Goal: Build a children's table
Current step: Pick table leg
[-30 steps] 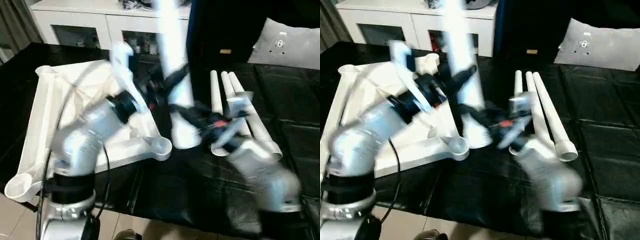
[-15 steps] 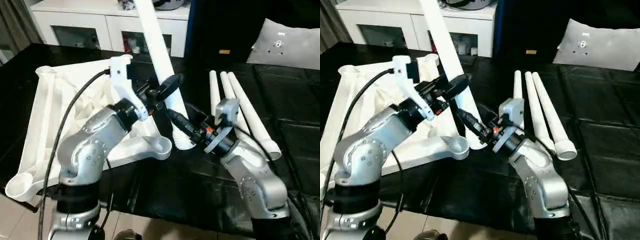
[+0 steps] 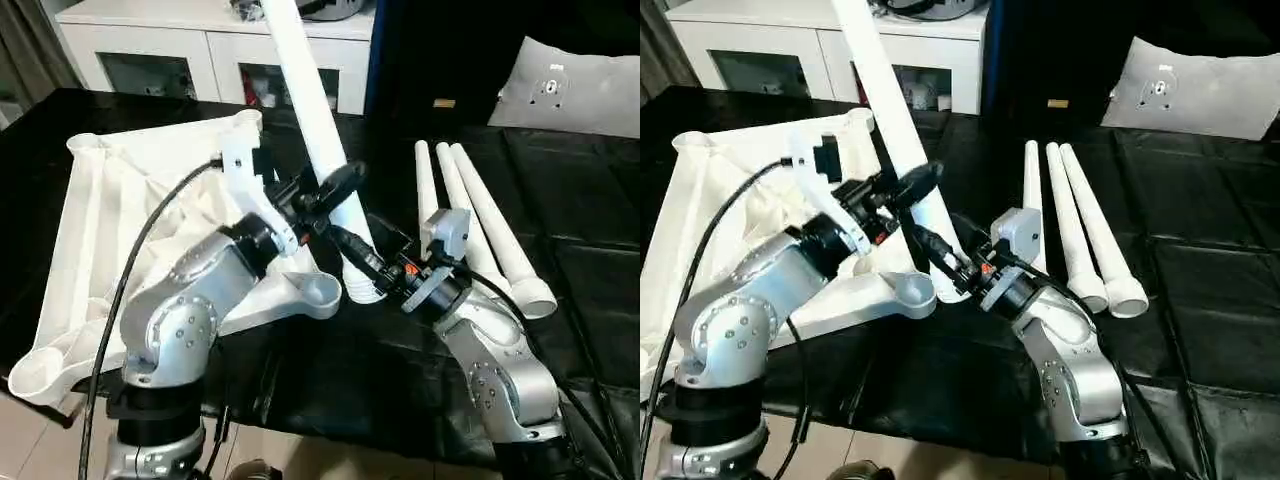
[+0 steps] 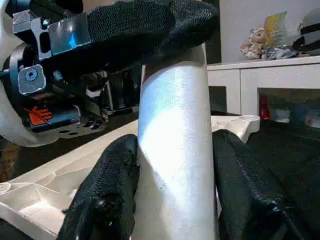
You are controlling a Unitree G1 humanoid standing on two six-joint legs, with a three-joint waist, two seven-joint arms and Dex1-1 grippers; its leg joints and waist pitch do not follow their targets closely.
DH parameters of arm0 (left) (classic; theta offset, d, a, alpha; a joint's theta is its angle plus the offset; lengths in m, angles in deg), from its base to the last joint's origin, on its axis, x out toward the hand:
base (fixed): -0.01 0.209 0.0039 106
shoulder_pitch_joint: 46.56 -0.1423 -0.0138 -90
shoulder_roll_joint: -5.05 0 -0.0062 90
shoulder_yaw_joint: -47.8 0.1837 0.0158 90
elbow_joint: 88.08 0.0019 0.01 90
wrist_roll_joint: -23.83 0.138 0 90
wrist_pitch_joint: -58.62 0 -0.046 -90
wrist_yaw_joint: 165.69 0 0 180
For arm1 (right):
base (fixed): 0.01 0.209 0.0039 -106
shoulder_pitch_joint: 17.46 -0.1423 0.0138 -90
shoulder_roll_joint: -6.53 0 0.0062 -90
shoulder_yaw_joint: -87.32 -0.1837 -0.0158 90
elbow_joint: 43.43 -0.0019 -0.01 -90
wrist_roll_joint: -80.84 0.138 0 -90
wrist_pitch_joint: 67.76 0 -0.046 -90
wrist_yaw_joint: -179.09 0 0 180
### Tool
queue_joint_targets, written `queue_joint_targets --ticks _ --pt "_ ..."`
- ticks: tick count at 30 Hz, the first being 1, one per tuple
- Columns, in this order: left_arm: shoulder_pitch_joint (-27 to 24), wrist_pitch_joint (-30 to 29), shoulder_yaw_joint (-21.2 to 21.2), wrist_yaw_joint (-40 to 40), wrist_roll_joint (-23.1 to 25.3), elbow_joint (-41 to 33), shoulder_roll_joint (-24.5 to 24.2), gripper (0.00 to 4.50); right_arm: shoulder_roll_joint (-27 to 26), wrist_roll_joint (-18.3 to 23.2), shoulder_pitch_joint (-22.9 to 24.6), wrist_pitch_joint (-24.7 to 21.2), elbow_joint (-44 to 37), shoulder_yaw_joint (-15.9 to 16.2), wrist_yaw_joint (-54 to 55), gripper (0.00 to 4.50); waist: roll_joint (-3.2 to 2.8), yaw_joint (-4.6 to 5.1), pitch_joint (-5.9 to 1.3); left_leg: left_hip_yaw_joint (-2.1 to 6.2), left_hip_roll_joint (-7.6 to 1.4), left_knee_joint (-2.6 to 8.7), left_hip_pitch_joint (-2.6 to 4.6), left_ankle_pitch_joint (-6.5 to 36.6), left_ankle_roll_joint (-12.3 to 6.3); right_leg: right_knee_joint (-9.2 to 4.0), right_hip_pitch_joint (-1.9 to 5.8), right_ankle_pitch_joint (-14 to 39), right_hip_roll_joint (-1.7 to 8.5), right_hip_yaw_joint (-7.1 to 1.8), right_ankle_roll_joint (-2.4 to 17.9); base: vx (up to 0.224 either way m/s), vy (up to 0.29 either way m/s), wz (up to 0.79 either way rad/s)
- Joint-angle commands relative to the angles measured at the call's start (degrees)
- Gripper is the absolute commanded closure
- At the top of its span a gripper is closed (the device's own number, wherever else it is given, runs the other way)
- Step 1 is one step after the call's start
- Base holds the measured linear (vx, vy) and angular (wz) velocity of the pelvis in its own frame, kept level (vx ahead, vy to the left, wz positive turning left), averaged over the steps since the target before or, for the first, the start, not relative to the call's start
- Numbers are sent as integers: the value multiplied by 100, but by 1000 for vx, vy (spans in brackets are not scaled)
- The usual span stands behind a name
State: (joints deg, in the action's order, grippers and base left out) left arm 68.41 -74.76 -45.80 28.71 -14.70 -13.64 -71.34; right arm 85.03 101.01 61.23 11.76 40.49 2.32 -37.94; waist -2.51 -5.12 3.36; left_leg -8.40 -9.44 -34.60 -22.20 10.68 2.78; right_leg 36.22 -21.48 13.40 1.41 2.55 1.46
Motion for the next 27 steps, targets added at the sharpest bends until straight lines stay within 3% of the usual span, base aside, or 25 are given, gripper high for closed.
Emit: queue_joint_targets --ticks 1,3,6,8,12,14,18,27 --pt "37 25 22 38 23 -53 -60 203 -13 59 -10 129 -24 45 -63 264 -36 4 -376 119 -344 357 57 678 -146 -461 269 246 609 -316 924 0 0 0" --pt "26 262 129 267 164 -52 -178 203 -7 67 8 195 1 69 -107 264 -32 -1 -377 123 -343 360 52 658 -175 -472 267 244 612 -319 891 0 0 0" --pt "-179 1302 846 1173 1059 77 -817 203 -18 135 61 294 61 98 -239 264 -56 -3 -378 139 -360 378 61 714 -198 -478 256 353 620 -326 765 0 0 0" --pt "-226 1515 995 1365 1227 142 -946 203 -16 132 81 318 78 109 -265 264 -56 9 -378 137 -362 385 59 696 -184 -477 257 262 619 -323 758 0 0 0" --pt "-253 1533 1030 1581 1173 252 -1012 189 -7 90 117 390 146 140 -324 264 -84 7 -381 121 -371 392 88 828 -71 -448 238 179 618 -320 951 0 0 0" --pt "-252 1636 1113 1629 1278 340 -1088 226 0 99 108 419 179 148 -331 265 -65 18 -373 122 -354 399 68 881 -69 -453 262 274 621 -320 933 0 0 0" --pt "-272 1975 1145 1704 1468 580 -1105 249 24 91 140 464 189 169 -357 266 -77 24 -376 121 -361 399 77 909 -69 -472 251 425 625 -327 899 0 0 0" --pt "-268 1783 945 1639 1223 631 -998 258 64 76 159 522 233 198 -377 266 -73 19 -391 109 -357 383 75 830 -104 -451 245 331 624 -323 954 0 0 0"
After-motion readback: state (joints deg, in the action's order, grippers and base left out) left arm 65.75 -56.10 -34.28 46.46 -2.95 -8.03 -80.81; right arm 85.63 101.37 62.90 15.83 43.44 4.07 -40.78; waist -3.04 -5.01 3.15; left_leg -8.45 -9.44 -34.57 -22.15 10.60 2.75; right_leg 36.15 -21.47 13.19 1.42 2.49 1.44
